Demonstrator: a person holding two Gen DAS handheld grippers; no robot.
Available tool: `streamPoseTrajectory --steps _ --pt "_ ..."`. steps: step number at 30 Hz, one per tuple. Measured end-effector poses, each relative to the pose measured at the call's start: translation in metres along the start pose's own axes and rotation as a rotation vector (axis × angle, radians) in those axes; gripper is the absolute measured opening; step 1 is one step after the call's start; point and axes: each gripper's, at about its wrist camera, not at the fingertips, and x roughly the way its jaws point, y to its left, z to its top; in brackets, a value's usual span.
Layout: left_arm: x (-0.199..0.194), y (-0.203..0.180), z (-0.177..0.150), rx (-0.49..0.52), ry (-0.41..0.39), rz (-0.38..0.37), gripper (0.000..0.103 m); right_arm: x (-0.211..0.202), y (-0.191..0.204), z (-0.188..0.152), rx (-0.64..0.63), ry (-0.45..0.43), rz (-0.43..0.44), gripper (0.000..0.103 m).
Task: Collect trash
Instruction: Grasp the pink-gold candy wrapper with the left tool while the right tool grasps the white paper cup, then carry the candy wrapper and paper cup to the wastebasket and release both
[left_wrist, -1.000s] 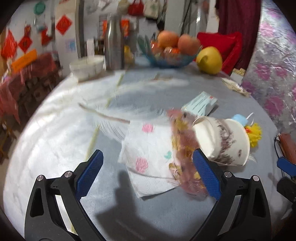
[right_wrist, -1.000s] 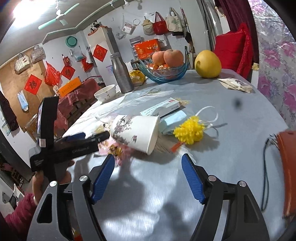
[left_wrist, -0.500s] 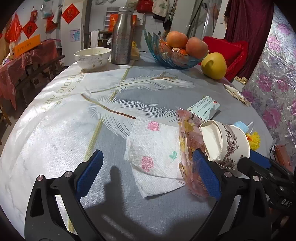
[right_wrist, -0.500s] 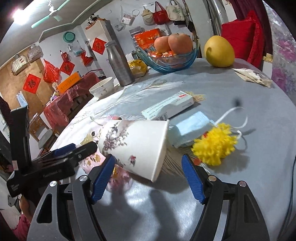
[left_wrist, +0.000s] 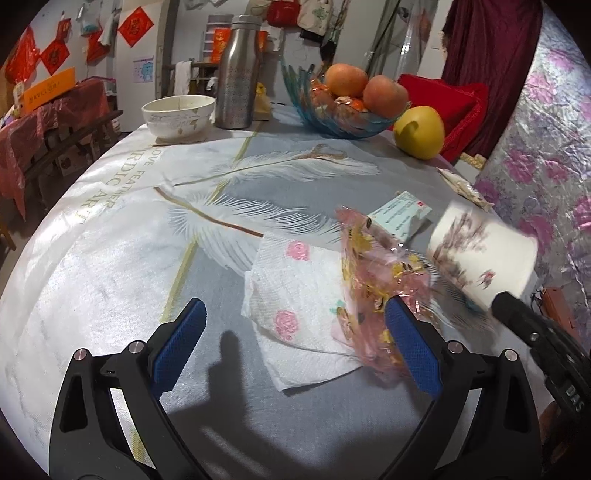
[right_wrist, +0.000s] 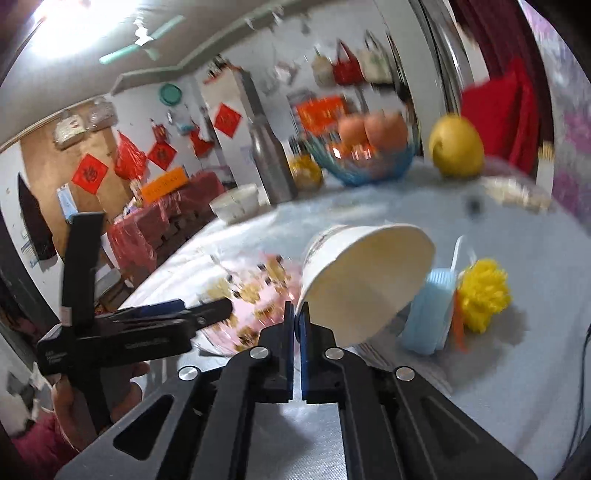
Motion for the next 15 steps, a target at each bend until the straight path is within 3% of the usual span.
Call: streamPoseTrajectory --steps 3,9,11,14,15 --pt "-0.002 -0.003 -0.001 0.021 -0.010 -0.022 0.094 -0.010 -0.001 0.000 0.000 -0.055 0.015 0.003" --pt "0.005 -0.018 0.001 0.085 0.011 -0.018 0.093 -0.006 -0.004 0.003 0.013 -0.046 0.021 0.003" --pt "0.008 -0.020 0.004 0.094 0.006 -0.021 0.087 -0.006 -0.004 0.002 0.013 -0.038 0.016 0.003" --pt "0.017 -0.023 0.007 0.099 0.038 -0.055 0.052 -0.004 -0.006 0.001 0.021 -0.029 0.008 0.003" --pt "0.019 -0.023 0.006 0.099 0.052 -0.065 0.036 -0.004 -0.006 0.000 0.024 -0.026 0.006 0.003"
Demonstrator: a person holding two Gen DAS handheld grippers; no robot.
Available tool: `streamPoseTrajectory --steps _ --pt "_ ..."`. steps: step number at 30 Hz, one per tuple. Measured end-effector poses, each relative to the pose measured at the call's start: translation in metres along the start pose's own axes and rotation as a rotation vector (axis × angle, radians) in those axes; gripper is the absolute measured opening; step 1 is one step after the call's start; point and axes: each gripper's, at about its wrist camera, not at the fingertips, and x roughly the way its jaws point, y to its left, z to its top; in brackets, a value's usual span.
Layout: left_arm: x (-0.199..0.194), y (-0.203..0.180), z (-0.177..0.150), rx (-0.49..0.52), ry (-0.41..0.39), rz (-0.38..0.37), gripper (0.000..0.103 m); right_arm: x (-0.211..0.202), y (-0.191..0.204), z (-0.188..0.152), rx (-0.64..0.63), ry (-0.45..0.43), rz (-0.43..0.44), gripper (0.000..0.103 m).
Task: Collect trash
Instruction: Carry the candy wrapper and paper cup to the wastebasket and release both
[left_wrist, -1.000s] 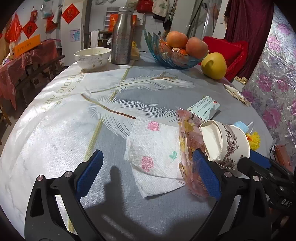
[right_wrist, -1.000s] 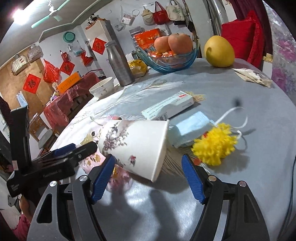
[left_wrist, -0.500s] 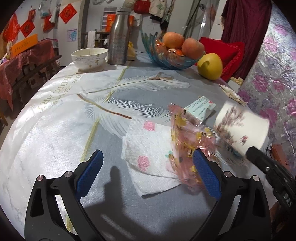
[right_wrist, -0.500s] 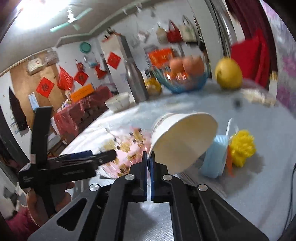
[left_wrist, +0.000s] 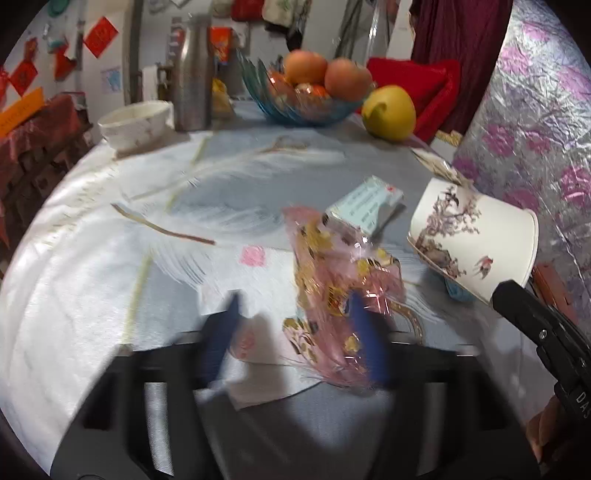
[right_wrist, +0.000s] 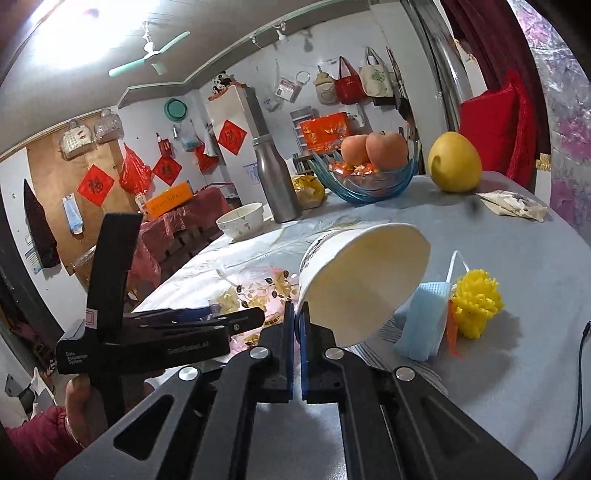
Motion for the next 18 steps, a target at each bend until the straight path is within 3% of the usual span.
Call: streamPoseTrajectory --steps 3,4,11,18 --pt "-0.006 0.002 -0.001 -0.009 -0.029 -0.028 0.015 0.004 0.000 0.001 0.008 0.013 -0.012 0.003" --pt "-0.010 0.002 -0.002 -0.011 -0.046 -0.027 0.013 0.004 0.000 0.001 0.009 0.016 -0.017 0.003" --pt "-0.057 0.004 -0.005 -0.027 -0.145 -0.016 0.012 -0.001 0.008 0.001 -0.027 -0.009 -0.070 0.003" --pt "-0.132 -0.006 -0.001 0.016 -0.261 -0.013 0.012 -0.060 0.033 0.020 -0.048 -0.120 -0.044 0.003"
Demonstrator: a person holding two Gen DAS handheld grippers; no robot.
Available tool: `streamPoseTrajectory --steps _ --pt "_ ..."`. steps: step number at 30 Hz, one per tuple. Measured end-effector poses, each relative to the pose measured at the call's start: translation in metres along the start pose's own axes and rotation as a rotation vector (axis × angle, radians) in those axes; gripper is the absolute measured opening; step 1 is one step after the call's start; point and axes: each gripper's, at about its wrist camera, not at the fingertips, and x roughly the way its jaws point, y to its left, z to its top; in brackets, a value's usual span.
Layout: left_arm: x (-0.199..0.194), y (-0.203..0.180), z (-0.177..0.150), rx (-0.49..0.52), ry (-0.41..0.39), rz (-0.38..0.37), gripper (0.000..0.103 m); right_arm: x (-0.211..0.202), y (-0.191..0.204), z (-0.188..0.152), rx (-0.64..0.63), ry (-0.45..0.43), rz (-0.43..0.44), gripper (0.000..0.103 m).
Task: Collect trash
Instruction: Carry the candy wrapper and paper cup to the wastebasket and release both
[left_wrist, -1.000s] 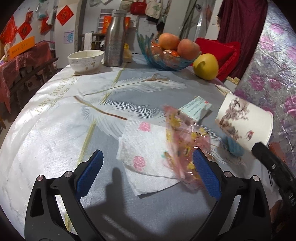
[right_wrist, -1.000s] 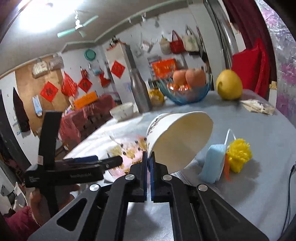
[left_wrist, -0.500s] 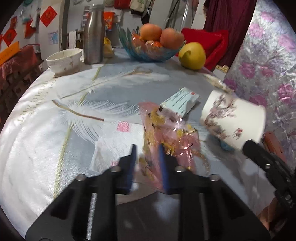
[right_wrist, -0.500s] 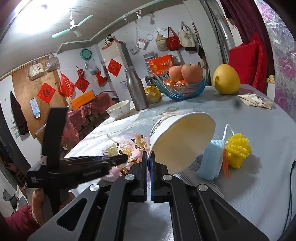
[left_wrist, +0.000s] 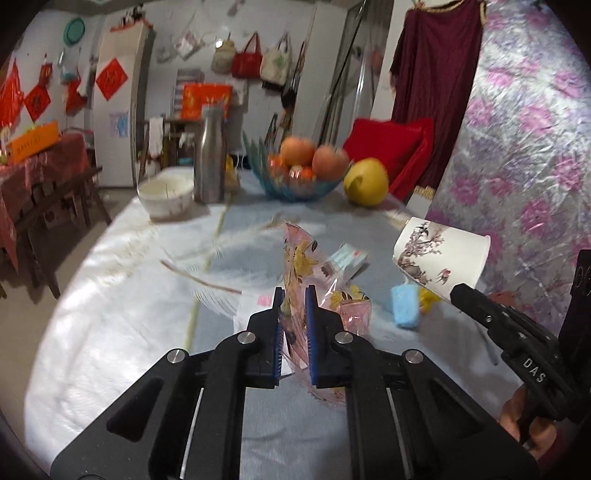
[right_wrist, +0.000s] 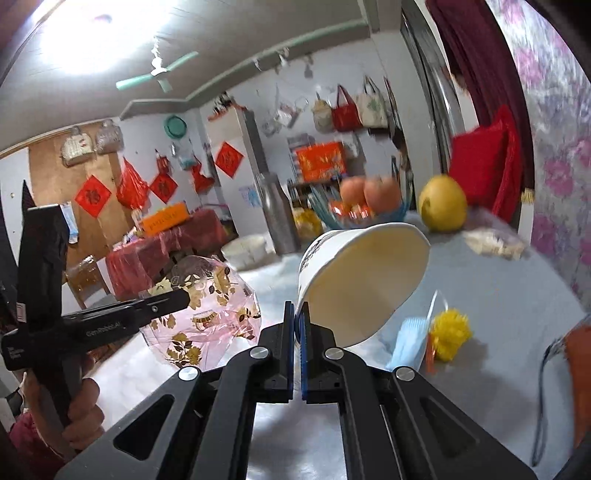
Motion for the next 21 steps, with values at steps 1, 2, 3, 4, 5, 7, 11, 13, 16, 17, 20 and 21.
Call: streamPoseTrajectory --steps 1,2,3,4,5,7,11,13,16,17,20,21 --pt "-0.007 -0.002 0.002 0.003 -0.012 -0.002 0.012 -0.010 0.005 0.004 -0.008 -0.013 0.004 0.003" --pt "-0.017 -0.004 0.004 0.007 -0.030 -0.004 0.012 -0.021 0.009 0.008 -0.014 -0.025 0.012 0.003" --pt "-0.024 -0.006 0.005 0.009 -0.042 -0.005 0.012 -0.030 0.014 0.010 -0.019 -0.038 0.021 0.003" --pt "-0.034 -0.008 0.006 0.011 -0.059 -0.009 0.012 -0.039 0.017 0.013 -0.025 -0.049 0.026 0.003" --pt "-0.042 -0.010 0.007 0.012 -0.072 -0.013 0.012 -0.047 0.021 0.014 -0.032 -0.058 0.028 0.003" --pt "-0.061 -0.015 0.008 0.019 -0.098 -0.019 0.012 -0.068 0.031 0.018 -0.051 -0.081 0.040 0.003" --pt "-0.092 -0.024 0.007 0.033 -0.137 -0.022 0.012 -0.099 0.046 0.023 -0.076 -0.112 0.055 0.003" --pt "-0.109 -0.029 0.006 0.043 -0.157 -0.025 0.012 -0.119 0.053 0.025 -0.082 -0.132 0.068 0.003" --pt "-0.137 -0.038 0.002 0.065 -0.196 -0.020 0.012 -0.146 0.064 0.028 -0.096 -0.155 0.082 0.003" --pt "-0.146 -0.041 0.000 0.069 -0.207 -0.020 0.012 -0.153 0.068 0.028 -0.100 -0.161 0.084 0.003" --pt "-0.174 -0.046 -0.006 0.073 -0.238 -0.029 0.012 -0.186 0.080 0.026 -0.121 -0.182 0.101 0.003" --pt "-0.182 -0.047 -0.008 0.074 -0.248 -0.033 0.012 -0.195 0.085 0.024 -0.127 -0.187 0.106 0.003"
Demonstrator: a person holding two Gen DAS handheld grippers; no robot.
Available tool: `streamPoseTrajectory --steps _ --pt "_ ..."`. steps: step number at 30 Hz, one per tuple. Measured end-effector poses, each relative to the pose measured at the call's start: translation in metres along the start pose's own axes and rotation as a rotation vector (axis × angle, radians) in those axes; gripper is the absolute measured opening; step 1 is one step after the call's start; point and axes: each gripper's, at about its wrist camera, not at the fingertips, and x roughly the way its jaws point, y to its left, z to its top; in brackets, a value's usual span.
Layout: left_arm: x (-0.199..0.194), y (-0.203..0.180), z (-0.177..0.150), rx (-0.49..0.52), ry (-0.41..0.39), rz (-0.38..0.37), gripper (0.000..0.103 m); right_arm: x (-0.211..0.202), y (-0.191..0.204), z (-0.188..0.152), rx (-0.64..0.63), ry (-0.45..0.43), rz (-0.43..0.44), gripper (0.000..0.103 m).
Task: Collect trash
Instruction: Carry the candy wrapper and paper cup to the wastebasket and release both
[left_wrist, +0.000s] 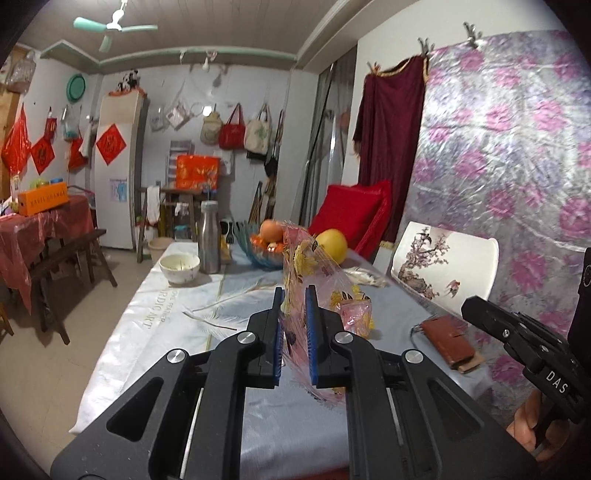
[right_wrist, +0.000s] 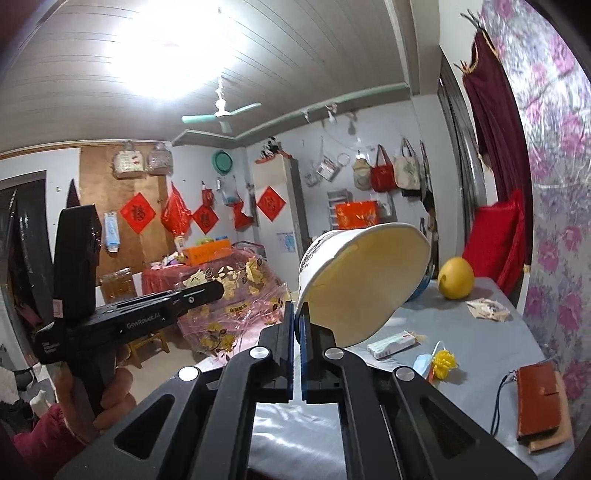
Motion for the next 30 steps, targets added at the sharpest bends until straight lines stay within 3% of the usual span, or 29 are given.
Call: streamPoseTrajectory --steps 6,11,18,26,27,29,30 --pt "-0.069 -0.012 -0.003 0.008 -0.074 -0.010 0.012 -0.060 0.029 0.003 -0.042 -0.036 0.031 0.003" --pt "-0.106 -0.021 -0.020 0.013 -0.070 -0.048 0.012 -0.106 0.050 -0.004 -0.068 -0.031 0.066 0.003" --pt "-0.100 -0.037 -0.084 0.027 0.085 -0.061 0.012 -0.127 0.053 -0.038 -0.073 0.065 0.048 0.003" --pt "-0.056 -0.028 -0.178 -0.098 0.344 -0.110 0.013 -0.104 0.033 -0.090 0.056 0.199 0.053 0.003" --pt "-0.048 -0.027 -0.192 -0.102 0.394 -0.106 0.016 -0.100 0.031 -0.098 0.066 0.220 0.056 0.003" --pt "-0.039 -0.024 -0.209 -0.106 0.466 -0.085 0.046 -0.094 0.030 -0.112 0.078 0.259 0.054 0.003" --pt "-0.036 -0.021 -0.219 -0.118 0.491 -0.060 0.073 -0.092 0.031 -0.118 0.085 0.274 0.056 0.003"
